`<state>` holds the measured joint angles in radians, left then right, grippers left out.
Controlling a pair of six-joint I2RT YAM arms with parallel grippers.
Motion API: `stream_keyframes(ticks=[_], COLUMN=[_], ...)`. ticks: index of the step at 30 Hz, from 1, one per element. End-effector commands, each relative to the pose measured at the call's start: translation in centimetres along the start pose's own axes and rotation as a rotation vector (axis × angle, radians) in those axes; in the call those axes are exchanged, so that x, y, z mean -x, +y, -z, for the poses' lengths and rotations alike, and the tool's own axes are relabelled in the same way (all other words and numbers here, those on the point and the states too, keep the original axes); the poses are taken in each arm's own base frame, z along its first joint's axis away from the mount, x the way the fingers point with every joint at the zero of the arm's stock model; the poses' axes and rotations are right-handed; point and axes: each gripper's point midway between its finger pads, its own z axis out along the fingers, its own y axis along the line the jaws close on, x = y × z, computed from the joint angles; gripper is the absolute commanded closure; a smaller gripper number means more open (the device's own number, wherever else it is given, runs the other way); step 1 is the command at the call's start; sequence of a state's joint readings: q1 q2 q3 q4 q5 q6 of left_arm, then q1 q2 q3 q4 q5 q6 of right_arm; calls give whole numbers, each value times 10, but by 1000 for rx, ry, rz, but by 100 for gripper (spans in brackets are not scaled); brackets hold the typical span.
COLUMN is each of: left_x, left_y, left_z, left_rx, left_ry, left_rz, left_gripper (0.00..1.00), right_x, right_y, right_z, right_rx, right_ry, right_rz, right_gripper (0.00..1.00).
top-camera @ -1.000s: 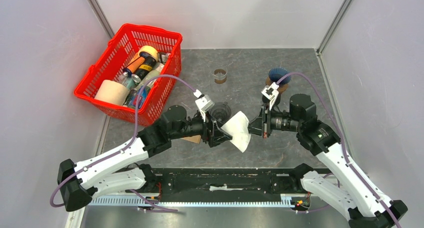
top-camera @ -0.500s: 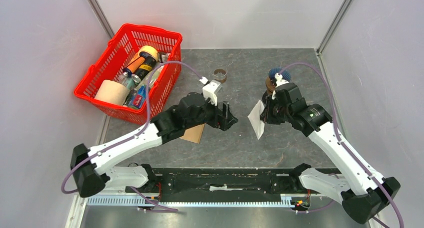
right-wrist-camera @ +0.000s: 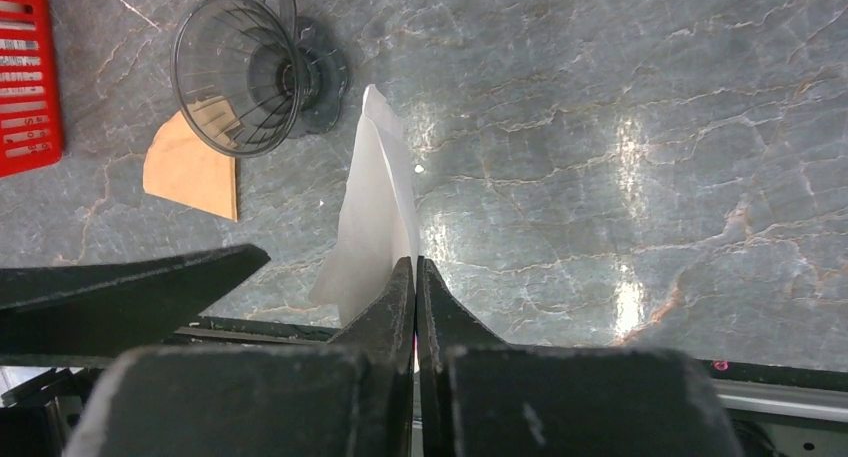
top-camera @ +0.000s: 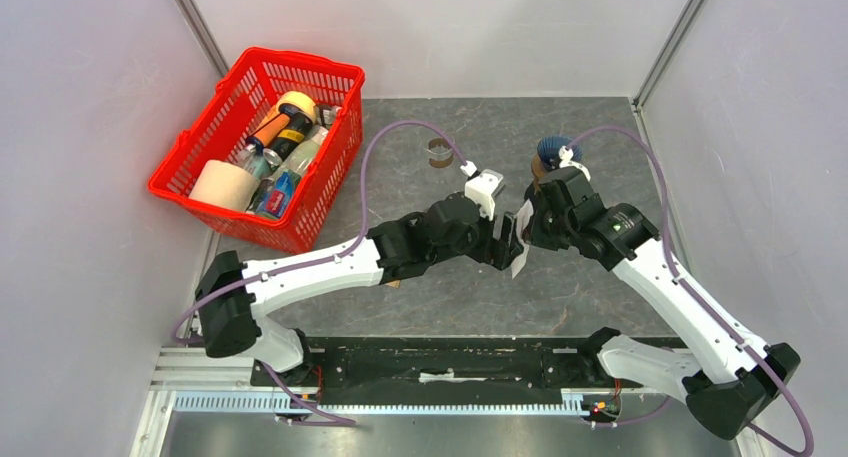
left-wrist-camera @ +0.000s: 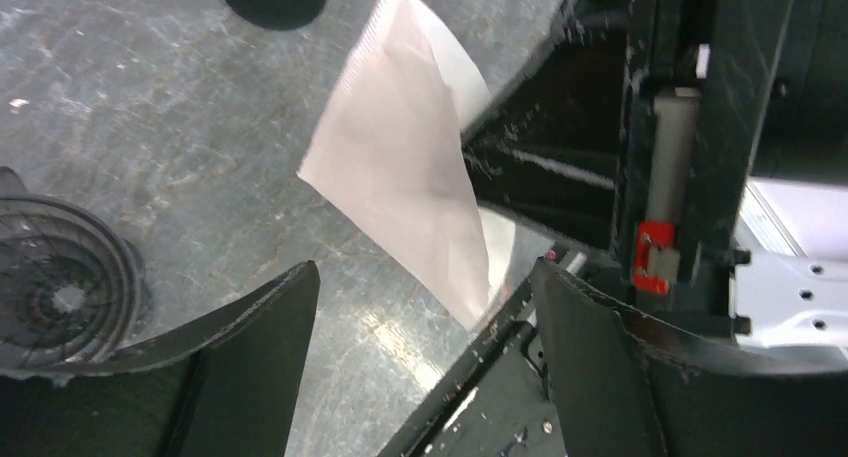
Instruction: Place the coffee filter in the dripper
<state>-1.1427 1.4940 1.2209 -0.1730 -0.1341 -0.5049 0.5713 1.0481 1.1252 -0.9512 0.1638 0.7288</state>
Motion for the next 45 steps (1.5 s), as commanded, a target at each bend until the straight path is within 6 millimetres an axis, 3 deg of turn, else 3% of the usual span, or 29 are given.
stream_keyframes(ticks=[1,6,15,23,32,36,45], left_x=[34,28,20,18,20,22,21], left_y=[-3,10,5,19,11,18,53], left_z=[-6,-10,-17,-21,-32,-31,-10], left_rx=[39,115,83,156,138,177,350], left_ry=[-123,-116,-89,-99,-89,-97,-110], left_rz=[54,34,36,37,28,27,-15], left_gripper=[18,26,27,39,46,58,82], right_x=[10,11,3,2,-7,-8,-12], right_y=[11,17,27,33,38,30,-14], right_z=[7,12,7,11,8,7,0], right_rx=[14,49,90,136,172,143,-68], right_ry=[-35,-42,13,12,50,44,28], right_rz=[-48,-73,-77,-80,-48,-33,28], right_gripper=[100,100,100,100,100,100,100])
